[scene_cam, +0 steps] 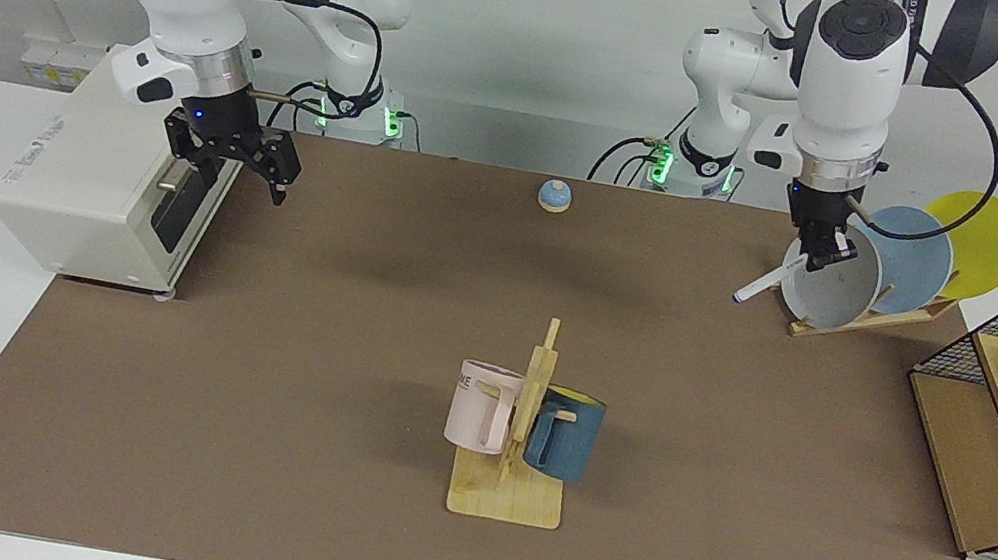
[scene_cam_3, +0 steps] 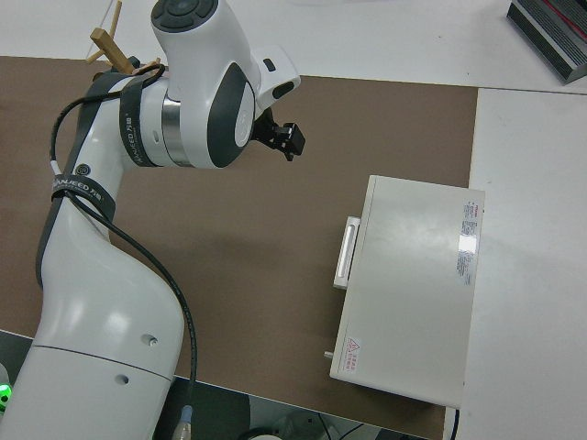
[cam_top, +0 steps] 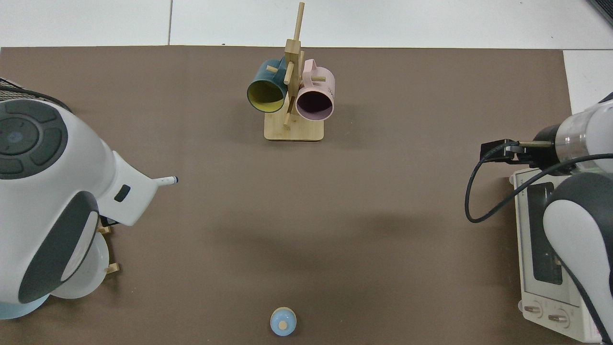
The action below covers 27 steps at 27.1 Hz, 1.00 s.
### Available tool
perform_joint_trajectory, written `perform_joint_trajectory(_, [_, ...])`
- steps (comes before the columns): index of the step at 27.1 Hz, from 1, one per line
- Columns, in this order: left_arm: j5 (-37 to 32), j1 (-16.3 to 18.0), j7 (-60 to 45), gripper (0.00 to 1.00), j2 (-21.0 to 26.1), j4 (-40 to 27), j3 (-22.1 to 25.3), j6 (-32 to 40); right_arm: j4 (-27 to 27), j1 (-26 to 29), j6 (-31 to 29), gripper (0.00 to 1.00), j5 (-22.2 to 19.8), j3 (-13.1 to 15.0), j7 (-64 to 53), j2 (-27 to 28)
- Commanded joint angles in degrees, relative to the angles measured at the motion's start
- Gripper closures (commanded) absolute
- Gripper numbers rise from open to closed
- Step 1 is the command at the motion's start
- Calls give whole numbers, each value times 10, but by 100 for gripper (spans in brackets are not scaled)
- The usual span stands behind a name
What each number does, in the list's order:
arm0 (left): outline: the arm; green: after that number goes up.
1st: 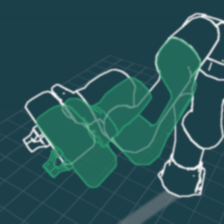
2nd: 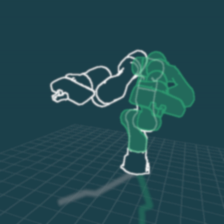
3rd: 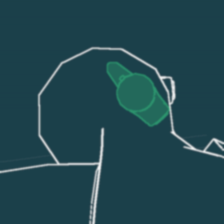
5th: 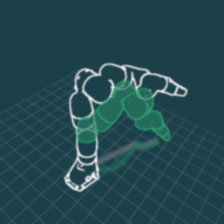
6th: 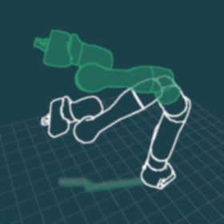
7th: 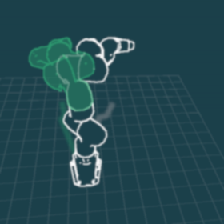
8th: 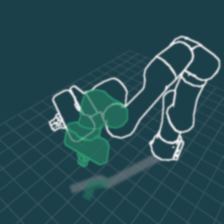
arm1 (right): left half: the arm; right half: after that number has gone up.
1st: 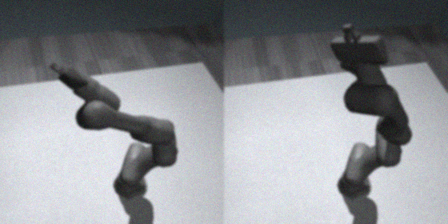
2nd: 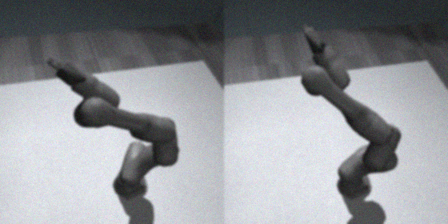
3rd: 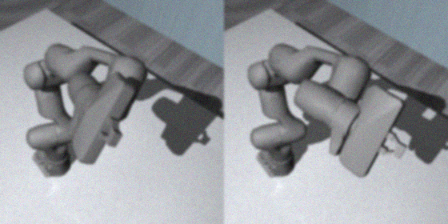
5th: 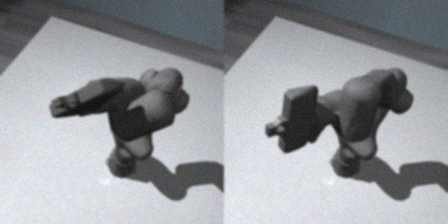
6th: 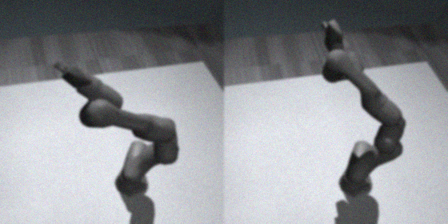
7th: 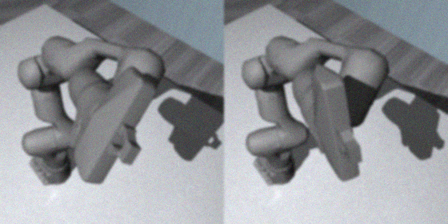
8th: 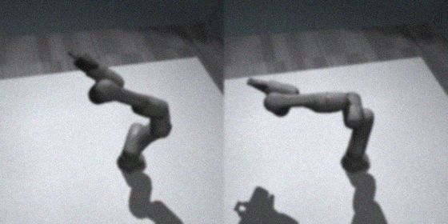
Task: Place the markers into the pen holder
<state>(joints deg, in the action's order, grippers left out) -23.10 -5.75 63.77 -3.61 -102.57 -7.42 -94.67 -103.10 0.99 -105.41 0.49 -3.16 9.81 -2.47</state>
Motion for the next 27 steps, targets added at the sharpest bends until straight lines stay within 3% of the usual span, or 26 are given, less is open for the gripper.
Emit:
perform_joint_trajectory(1, [-49, 17, 45, 100, -4, 8, -5, 5, -4, 10, -1, 0, -1, -8, -8, -11])
perform_joint_trajectory(7, [-76, 44, 84, 100, -3, 16, -2, -6, -3, 9, 6, 0, -1, -8, -8, -12])
perform_joint_trajectory(17, [-102, 93, 161, 100, 2, 33, -2, -37, -3, 9, 113, 0, -16, -6, -51, -25])
perform_joint_trajectory(20, [-113, 107, 175, 100, 3, 34, -2, -53, -5, 9, 115, 0, -41, -7, -83, -30])
perform_joint_trajectory(27, [-150, 143, 246, 100, 7, 36, -2, -97, -5, 12, 87, 0, -37, -7, -79, -26])
